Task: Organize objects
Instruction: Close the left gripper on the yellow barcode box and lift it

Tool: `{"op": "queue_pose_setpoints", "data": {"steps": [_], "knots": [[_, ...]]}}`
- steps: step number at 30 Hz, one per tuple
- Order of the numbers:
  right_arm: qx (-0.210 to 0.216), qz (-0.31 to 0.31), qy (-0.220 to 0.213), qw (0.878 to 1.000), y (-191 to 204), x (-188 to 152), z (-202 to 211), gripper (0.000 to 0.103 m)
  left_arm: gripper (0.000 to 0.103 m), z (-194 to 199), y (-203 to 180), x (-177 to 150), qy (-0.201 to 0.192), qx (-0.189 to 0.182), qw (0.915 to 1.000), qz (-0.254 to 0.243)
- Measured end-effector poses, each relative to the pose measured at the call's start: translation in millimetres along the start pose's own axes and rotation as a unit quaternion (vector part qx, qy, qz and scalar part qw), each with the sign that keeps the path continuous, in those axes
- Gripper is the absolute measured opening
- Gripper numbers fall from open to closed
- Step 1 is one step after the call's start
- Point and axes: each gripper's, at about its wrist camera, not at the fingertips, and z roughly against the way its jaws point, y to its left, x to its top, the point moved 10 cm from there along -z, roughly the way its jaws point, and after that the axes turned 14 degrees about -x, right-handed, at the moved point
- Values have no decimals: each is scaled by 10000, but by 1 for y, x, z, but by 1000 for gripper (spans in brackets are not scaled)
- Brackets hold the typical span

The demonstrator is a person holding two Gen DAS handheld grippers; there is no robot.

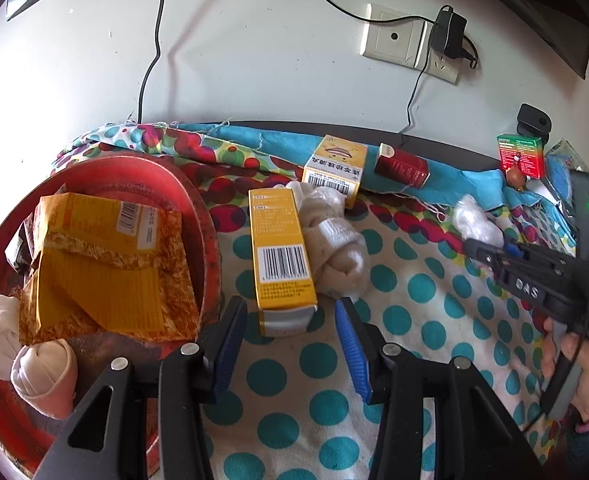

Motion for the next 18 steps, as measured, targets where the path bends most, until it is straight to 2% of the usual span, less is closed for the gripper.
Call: {"op": "queue_pose_setpoints", "data": {"steps": [5, 10, 18], "knots": [[-90, 87, -13, 9999, 3, -2, 2, 26, 47, -12, 8, 1, 94, 52, 9998, 152], [-167, 188, -17, 9997, 5, -3, 1, 26, 47, -16, 10, 5, 16, 144, 9998, 141], [-289, 254, -21, 9993, 6, -4, 1, 29, 45, -16, 7, 6, -95, 68, 9999, 30]]}}
